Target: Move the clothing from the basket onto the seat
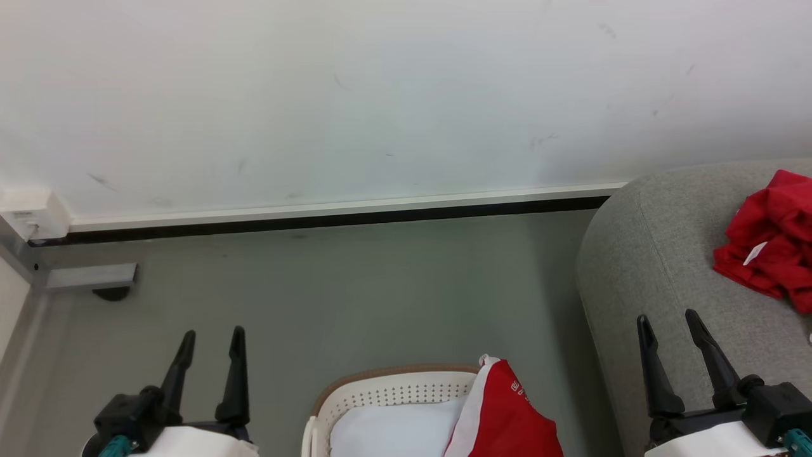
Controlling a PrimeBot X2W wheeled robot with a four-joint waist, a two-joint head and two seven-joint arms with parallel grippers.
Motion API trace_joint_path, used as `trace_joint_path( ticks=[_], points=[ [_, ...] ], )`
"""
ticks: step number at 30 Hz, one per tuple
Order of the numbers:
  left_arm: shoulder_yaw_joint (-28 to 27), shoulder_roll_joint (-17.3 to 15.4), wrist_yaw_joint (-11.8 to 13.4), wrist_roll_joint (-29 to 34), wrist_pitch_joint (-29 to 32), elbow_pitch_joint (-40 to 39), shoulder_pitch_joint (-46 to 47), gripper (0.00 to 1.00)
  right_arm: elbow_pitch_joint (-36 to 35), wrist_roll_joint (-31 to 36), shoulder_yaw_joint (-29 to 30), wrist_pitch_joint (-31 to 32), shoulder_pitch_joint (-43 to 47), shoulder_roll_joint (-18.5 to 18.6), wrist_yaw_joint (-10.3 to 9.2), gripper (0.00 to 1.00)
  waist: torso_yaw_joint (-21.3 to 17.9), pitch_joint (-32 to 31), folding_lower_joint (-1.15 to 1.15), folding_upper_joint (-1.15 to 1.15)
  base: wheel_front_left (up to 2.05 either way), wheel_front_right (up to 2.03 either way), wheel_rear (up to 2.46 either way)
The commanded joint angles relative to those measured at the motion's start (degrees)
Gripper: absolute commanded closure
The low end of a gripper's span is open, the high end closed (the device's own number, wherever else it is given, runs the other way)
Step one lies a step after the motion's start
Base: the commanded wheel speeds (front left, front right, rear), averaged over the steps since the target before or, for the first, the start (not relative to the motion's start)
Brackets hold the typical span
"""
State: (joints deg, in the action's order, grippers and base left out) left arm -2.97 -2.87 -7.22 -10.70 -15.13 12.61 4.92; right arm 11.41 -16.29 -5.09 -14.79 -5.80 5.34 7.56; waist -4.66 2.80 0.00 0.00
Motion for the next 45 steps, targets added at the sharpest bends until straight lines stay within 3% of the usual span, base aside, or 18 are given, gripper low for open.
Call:
trace_joint_path(
  ticks=[1, 13, 23, 39, 45],
  points=[
    [0.07, -0.12, -0.15, 0.48, -0.03, 0.2, 0.61, 0.0, 0.05, -0.24, 0.14, -0.39, -0.97, 0.21, -0.14, 0.0, -0.24, 0.05, 0.0, 0.0, 0.0, 0.0, 0.0],
    [3.2, -0.11, -0.26, 0.35, -0.03, 2.13, 2.2, 0.0, -0.13, 0.49, 2.2, -0.33, -1.66, 0.9, -0.14, 0.0, -3.96, 2.08, 0.0, 0.0, 0.0, 0.0, 0.0],
    [14.02, -2.19, -0.26, -2.5, -0.03, 11.73, 8.92, 0.0, -1.44, 1.14, 5.46, -0.32, -3.3, 0.92, -0.15, 0.0, -8.68, 7.96, 0.0, 0.0, 0.0, 0.0, 0.0],
    [39.63, -8.82, -0.27, -14.25, 6.51, 30.88, 24.37, 0.0, -3.51, 1.07, 10.59, -0.28, -6.85, -0.95, -0.15, 0.0, -17.63, 21.12, 0.0, 0.0, 0.0, 0.0, 0.0],
    [52.87, -12.5, -0.27, -22.33, 12.26, 31.45, 28.25, 0.0, -4.76, -0.08, 11.93, -0.28, -8.61, -1.8, -0.14, 0.0, -20.37, 26.23, 0.0, 0.0, 0.0, 0.0, 0.0]
  ],
)
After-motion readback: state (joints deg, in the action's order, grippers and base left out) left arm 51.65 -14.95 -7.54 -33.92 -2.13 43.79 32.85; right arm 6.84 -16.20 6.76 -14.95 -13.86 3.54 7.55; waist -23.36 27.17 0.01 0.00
